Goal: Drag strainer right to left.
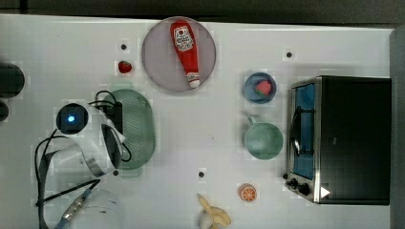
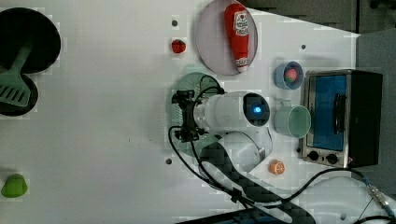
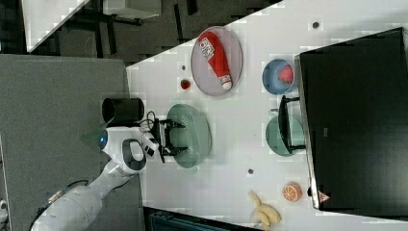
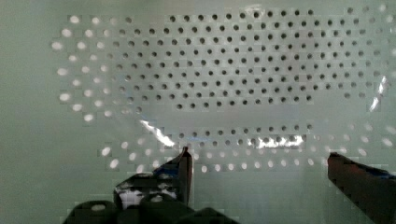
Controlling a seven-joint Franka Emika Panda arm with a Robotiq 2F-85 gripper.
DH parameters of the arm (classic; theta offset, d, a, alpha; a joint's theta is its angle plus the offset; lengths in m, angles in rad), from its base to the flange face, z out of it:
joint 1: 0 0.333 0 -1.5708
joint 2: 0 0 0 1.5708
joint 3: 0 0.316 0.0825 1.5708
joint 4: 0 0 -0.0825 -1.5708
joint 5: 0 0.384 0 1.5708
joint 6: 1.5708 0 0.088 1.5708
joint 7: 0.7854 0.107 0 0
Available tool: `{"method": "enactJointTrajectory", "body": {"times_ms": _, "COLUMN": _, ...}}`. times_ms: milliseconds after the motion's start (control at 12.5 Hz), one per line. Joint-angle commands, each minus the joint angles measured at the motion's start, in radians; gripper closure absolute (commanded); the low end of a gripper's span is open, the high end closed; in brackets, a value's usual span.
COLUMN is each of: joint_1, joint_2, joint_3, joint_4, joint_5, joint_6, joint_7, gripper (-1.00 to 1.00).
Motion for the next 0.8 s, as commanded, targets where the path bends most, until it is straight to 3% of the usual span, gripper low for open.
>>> {"method": "enactJointTrajectory", "body": {"times_ms": 80, "joint_1": 0.064, "joint_2": 0.039, "joint_3": 0.012, "joint_4": 0.064, "joint_5": 0.011, "joint_6": -0.014, "joint_7": 0.122, "gripper": -1.0}}
{"method": "enactJointTrajectory", "body": {"times_ms": 800, "joint_1": 0.181, "joint_2": 0.146, "joint_3": 0.014, "joint_4": 0.237, "joint_5": 0.054, "joint_6": -0.019, "joint_7": 0.241, "gripper": -1.0}}
